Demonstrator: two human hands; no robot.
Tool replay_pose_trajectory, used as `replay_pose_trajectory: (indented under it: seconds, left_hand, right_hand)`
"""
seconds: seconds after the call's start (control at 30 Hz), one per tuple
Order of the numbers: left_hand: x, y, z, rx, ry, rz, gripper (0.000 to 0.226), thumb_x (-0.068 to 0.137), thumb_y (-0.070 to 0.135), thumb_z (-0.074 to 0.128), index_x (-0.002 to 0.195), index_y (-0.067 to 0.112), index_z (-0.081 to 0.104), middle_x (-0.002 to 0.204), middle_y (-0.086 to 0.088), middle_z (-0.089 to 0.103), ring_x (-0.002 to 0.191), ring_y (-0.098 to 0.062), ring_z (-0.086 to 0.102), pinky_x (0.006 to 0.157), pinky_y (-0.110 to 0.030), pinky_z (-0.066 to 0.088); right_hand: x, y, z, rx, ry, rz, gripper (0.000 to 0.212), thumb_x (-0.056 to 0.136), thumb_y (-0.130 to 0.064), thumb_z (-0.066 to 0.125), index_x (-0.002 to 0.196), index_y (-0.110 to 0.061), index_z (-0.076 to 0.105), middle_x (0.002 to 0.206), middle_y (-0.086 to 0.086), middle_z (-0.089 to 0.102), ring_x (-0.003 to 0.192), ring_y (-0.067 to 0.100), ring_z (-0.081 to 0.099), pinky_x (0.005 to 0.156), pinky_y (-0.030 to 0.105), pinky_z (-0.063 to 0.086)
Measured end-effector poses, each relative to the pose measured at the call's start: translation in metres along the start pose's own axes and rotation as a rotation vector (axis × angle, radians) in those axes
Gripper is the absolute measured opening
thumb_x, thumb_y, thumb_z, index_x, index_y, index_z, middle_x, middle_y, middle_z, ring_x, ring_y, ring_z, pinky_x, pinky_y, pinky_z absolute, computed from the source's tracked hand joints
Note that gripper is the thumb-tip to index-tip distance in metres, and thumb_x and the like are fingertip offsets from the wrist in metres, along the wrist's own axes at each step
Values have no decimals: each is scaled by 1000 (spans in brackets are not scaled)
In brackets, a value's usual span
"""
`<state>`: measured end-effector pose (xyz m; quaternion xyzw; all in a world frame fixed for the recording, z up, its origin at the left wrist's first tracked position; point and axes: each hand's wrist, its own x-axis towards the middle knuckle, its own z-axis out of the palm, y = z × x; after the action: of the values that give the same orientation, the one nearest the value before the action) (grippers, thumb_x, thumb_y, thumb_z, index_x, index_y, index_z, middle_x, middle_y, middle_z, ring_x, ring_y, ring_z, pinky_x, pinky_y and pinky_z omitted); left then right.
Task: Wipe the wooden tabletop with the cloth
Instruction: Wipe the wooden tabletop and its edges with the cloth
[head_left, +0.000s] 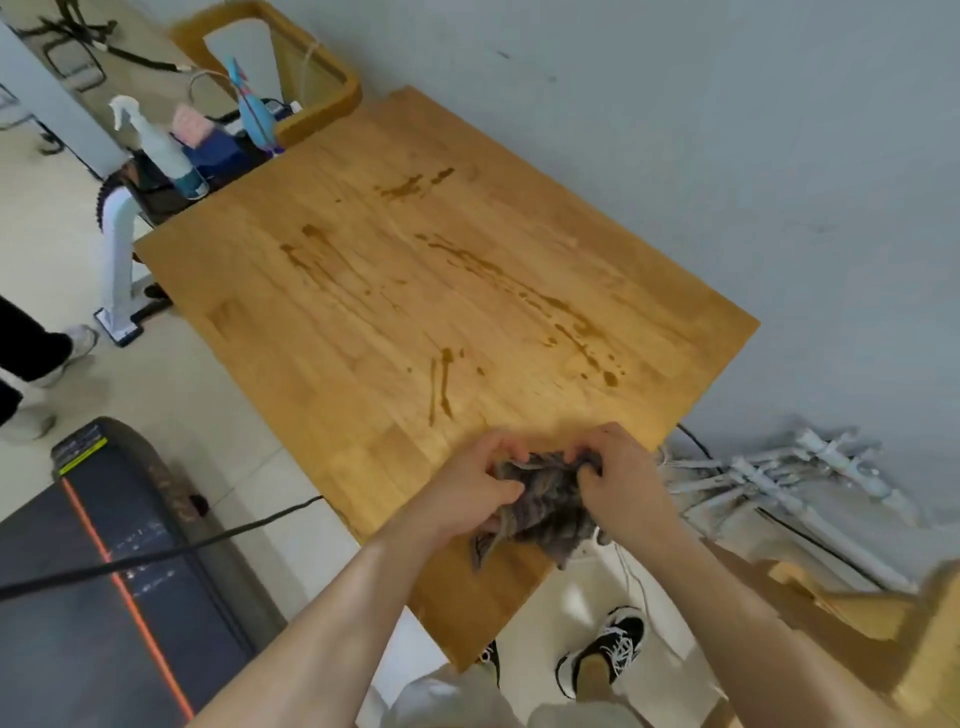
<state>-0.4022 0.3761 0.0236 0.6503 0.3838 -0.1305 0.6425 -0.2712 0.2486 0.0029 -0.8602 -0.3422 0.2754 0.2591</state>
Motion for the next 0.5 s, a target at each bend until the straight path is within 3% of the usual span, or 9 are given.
replay_pose_trajectory:
  seconds: [0.07,0.13,0.2,0.27,0.33,0.43,0.5]
  left_hand:
    - [3,-20,-9,25,1,-41,22,90,6,53,96,26,61,105,-4,55,89,-21,61,69,-33,60]
    - [6,-36,-18,97,-11,-50,26,86,3,52,92,24,65,104,-2,58,92,-20,61,71,-31,59]
    - [11,-53,-28,140,102,-11,26,86,6,51,87,28,65,100,4,63,88,-13,61,74,-26,55]
    - [16,-70,-42,203,355,26,24,87,10,49,86,30,62,92,9,63,81,-8,59,68,-20,47]
    - [25,-93,-53,371,644,57,19,88,11,47,87,24,60,91,8,56,85,-13,54,66,-23,39]
    - [40,-124,-52,559,886,100,11,86,11,47,84,15,57,92,-2,51,89,-24,50,69,-35,44]
    - [48,-135,-42,648,972,138,11,84,12,44,82,13,55,89,-8,52,82,-29,48,67,-40,44]
  right_hand:
    - [-2,2,33,-270,-104,-57,11,84,-18,52,84,-21,63,99,-2,55,89,20,55,71,31,39]
    - [-6,4,55,-501,-110,-121,24,81,-45,52,76,-24,62,94,-6,55,95,19,53,77,37,40]
    - [-7,5,64,-576,-64,-238,34,76,-58,50,75,-26,61,90,-6,55,90,21,54,76,40,43]
    - [-7,8,72,-580,-43,-431,33,80,-54,55,99,-29,61,106,-3,54,96,23,55,78,40,45]
    - [-8,11,84,-628,-122,-662,36,89,-45,52,124,-35,53,129,-2,51,110,24,52,85,42,41]
    - [-13,18,110,-631,-218,-827,38,97,-43,40,133,-40,50,147,-4,43,135,21,37,98,48,28]
    - [-9,27,117,-571,-202,-863,39,99,-43,39,136,-37,49,152,-3,39,140,20,33,101,47,27]
